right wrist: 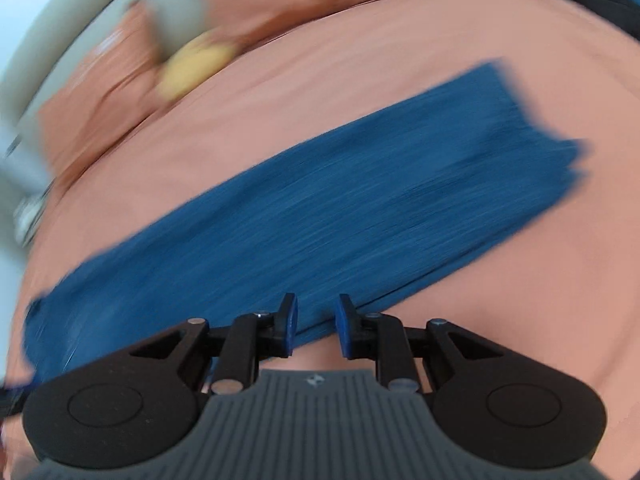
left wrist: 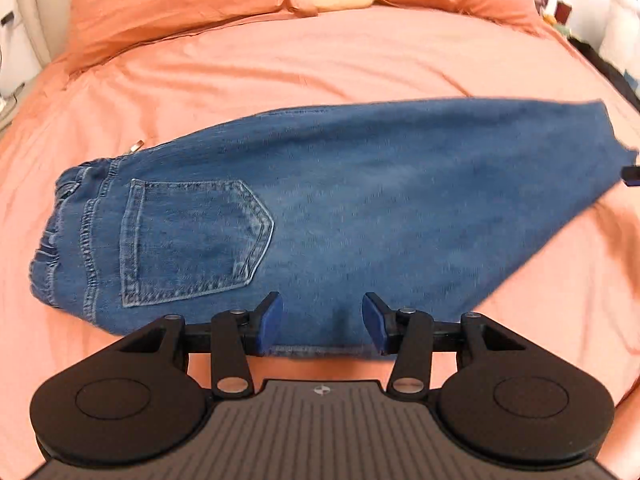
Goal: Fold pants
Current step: 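Release the waistband with the left tool while the right tool smooths the hem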
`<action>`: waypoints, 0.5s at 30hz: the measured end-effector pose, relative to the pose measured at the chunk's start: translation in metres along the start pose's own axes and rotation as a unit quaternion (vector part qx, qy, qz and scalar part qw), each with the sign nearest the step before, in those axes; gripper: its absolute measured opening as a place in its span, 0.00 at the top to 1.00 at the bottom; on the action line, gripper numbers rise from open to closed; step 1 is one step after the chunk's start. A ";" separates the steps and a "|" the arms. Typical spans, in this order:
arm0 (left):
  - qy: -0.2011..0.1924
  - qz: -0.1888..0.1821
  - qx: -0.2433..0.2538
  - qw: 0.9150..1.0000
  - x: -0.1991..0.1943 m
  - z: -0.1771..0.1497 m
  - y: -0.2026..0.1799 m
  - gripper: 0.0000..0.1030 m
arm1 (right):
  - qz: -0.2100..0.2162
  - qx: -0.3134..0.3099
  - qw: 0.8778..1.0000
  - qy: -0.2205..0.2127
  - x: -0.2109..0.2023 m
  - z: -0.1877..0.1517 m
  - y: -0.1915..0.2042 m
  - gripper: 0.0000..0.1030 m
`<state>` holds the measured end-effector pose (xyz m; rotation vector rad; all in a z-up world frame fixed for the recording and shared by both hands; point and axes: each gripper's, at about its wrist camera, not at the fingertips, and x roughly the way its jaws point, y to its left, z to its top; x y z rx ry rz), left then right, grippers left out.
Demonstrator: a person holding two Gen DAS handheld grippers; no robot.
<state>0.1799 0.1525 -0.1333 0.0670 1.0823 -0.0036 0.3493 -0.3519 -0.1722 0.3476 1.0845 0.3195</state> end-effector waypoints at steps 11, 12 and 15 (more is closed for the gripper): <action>-0.023 0.030 0.006 0.999 -0.026 -0.031 0.003 0.46 | 0.129 -0.211 0.968 0.053 0.066 -0.126 0.217 0.64; -0.025 0.029 0.006 0.999 -0.026 -0.033 0.004 0.46 | 0.132 -0.225 0.964 0.053 0.073 -0.136 0.230 0.64; -0.033 0.024 0.005 0.999 -0.031 -0.039 0.009 0.46 | 0.130 -0.268 0.953 0.051 0.093 -0.158 0.267 0.64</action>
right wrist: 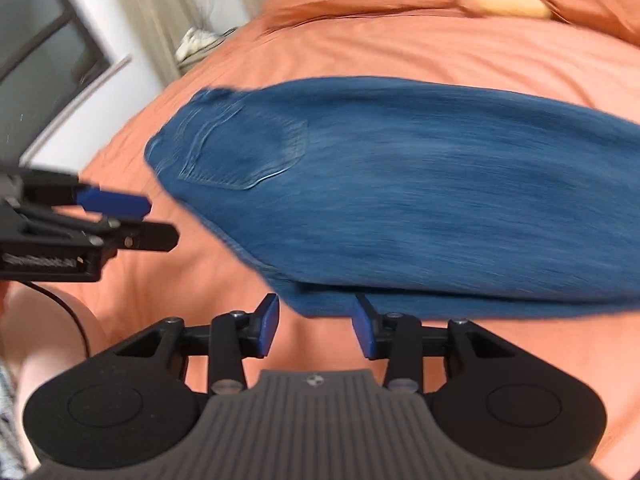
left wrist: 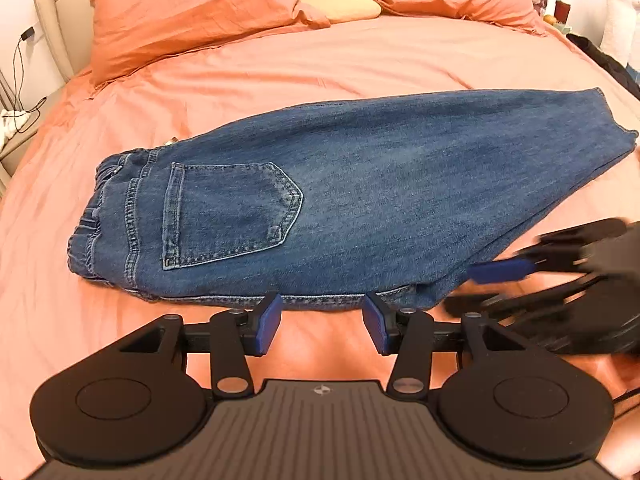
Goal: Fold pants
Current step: 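Release the waistband with the left tool while the right tool smooths the hem, then withdraw both open tools from the folded jeans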
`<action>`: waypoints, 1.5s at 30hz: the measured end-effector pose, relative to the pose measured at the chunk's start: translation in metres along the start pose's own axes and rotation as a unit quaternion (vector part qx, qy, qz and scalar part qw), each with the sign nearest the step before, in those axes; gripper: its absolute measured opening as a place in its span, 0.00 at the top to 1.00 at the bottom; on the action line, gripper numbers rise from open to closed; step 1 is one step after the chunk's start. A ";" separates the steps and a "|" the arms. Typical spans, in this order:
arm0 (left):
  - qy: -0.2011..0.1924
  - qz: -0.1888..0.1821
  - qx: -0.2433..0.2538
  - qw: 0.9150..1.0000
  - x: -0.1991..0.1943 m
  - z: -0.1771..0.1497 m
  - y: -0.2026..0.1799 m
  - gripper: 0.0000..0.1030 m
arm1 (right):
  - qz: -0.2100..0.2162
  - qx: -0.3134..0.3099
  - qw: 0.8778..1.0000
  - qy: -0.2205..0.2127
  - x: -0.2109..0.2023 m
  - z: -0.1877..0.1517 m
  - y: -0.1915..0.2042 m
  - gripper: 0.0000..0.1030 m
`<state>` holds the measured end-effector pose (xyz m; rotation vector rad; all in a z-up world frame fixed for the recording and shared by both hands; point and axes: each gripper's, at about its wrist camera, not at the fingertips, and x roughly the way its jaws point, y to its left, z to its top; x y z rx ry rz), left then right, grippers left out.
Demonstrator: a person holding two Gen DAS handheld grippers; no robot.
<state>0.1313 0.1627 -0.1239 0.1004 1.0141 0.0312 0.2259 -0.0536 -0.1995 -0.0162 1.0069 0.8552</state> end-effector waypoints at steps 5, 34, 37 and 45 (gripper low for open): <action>-0.009 -0.021 -0.023 0.999 -0.004 -0.006 0.015 0.45 | -0.038 -0.046 0.998 0.009 0.043 0.003 0.027 0.57; -0.015 -0.056 -0.040 0.998 -0.006 0.004 0.003 0.45 | 0.006 0.091 0.996 -0.001 0.018 -0.048 0.007 1.00; -0.026 -0.062 -0.035 0.997 -0.004 0.016 -0.012 0.45 | -0.014 0.121 0.992 -0.029 -0.016 -0.047 -0.021 0.94; -0.040 -0.091 -0.054 0.994 0.017 0.063 -0.059 0.45 | -0.136 0.254 0.947 -0.145 -0.133 -0.058 -0.146 0.63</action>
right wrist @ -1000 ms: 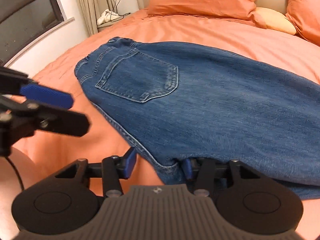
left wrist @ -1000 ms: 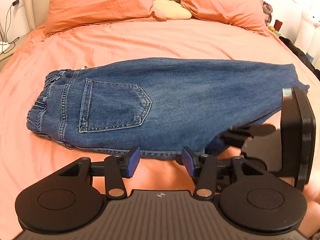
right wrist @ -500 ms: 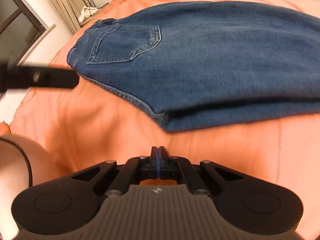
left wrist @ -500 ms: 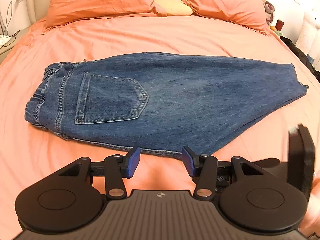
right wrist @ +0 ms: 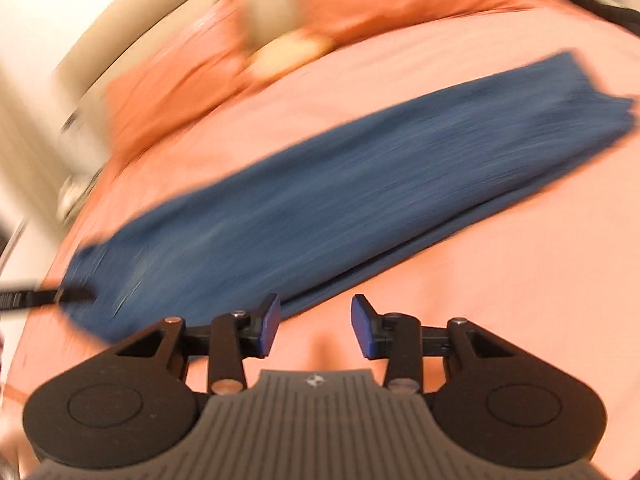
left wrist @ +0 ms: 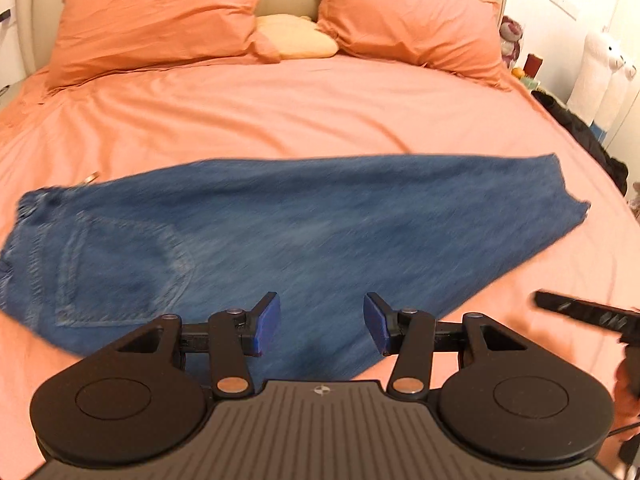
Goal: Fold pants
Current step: 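Withdraw both open tools from the folded jeans, then grasp the jeans leg hems with the right tool and lift them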
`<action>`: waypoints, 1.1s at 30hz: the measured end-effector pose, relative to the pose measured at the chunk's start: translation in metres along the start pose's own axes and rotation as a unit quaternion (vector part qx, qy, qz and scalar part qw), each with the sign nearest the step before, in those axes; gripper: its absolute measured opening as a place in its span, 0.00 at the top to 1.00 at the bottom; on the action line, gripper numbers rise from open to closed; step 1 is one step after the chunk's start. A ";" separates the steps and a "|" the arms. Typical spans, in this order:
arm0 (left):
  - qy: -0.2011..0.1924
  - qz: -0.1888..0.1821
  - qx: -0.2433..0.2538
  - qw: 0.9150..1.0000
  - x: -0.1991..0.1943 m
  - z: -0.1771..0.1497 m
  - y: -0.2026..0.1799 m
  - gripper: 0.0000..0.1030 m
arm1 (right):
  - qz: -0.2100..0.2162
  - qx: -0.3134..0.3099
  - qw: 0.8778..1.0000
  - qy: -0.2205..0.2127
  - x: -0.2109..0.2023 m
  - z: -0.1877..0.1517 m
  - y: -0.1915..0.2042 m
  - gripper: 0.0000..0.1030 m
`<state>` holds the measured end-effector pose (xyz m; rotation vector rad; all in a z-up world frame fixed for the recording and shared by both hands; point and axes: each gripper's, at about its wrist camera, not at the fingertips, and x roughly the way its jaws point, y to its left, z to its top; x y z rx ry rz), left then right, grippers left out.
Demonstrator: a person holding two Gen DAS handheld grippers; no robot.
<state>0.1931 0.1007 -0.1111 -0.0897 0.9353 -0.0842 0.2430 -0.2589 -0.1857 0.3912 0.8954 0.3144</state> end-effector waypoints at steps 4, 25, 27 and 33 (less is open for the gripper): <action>-0.006 -0.012 0.000 1.000 0.027 0.022 -0.026 0.45 | -0.035 0.105 0.993 -0.045 -0.023 0.039 -0.085 0.52; 0.035 -0.034 0.117 0.992 0.214 0.115 -0.172 0.45 | -0.022 0.381 0.919 -0.095 0.047 0.140 -0.351 0.69; 0.041 -0.036 0.120 0.991 0.228 0.124 -0.177 0.45 | -0.017 0.383 0.919 -0.092 0.054 0.140 -0.358 0.91; 0.060 -0.015 0.104 0.993 0.273 0.145 -0.183 0.59 | -0.025 0.307 0.946 -0.102 0.042 0.139 -0.351 0.98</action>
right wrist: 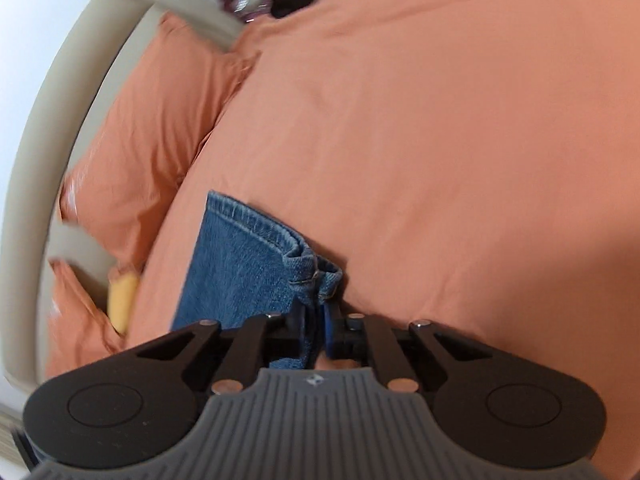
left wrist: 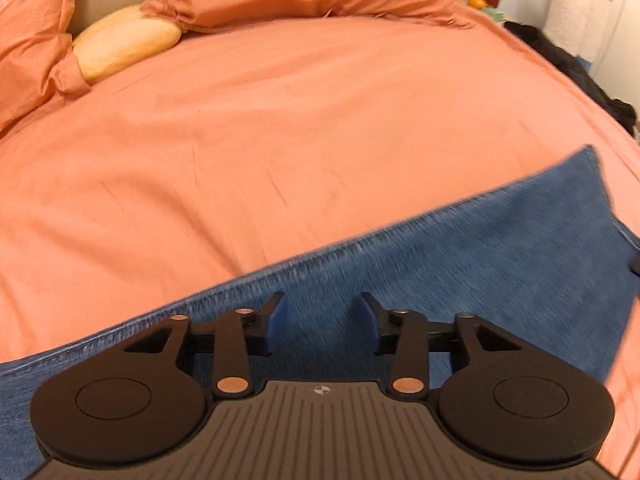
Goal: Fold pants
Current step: 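Grasp the jeans leg hems with the right tool and lift them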
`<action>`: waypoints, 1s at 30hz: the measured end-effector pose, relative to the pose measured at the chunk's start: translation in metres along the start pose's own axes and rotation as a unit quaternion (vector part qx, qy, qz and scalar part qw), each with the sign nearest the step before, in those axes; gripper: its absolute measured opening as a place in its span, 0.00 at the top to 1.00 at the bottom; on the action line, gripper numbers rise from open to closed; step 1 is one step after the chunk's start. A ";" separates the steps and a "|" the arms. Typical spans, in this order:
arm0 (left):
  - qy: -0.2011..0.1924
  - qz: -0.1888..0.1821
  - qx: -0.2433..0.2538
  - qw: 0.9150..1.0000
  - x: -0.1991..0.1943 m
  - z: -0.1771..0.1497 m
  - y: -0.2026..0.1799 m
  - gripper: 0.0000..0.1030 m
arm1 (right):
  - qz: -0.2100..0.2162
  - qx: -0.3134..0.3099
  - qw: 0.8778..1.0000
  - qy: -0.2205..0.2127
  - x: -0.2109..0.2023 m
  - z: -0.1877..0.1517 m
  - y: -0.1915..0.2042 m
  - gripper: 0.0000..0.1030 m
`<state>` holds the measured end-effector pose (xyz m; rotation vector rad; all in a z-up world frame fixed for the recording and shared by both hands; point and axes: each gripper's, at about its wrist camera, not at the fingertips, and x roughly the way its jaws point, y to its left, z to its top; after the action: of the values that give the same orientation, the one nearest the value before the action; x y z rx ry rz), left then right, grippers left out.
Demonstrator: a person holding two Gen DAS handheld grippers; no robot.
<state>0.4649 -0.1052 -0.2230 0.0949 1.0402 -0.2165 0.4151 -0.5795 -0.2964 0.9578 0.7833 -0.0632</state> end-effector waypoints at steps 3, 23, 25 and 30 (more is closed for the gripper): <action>0.013 -0.002 -0.022 1.000 0.017 0.008 0.006 0.61 | -0.006 0.000 1.000 0.011 0.006 0.005 -0.001 0.98; 0.057 -0.118 0.039 0.991 -0.060 -0.104 -0.054 0.68 | -0.049 -0.145 0.988 0.008 -0.029 0.017 0.082 0.97; 0.044 -0.109 0.033 0.993 -0.063 -0.112 -0.056 0.68 | -0.044 -0.182 0.982 0.001 -0.040 0.014 0.105 0.97; 0.056 -0.141 0.012 0.988 -0.078 -0.118 -0.050 0.69 | -0.030 -0.305 0.952 -0.024 -0.073 -0.008 0.183 0.97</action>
<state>0.3159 -0.1227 -0.2137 -0.0188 1.1616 -0.4845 0.4261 -0.4852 -0.1237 0.3434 0.7231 0.0998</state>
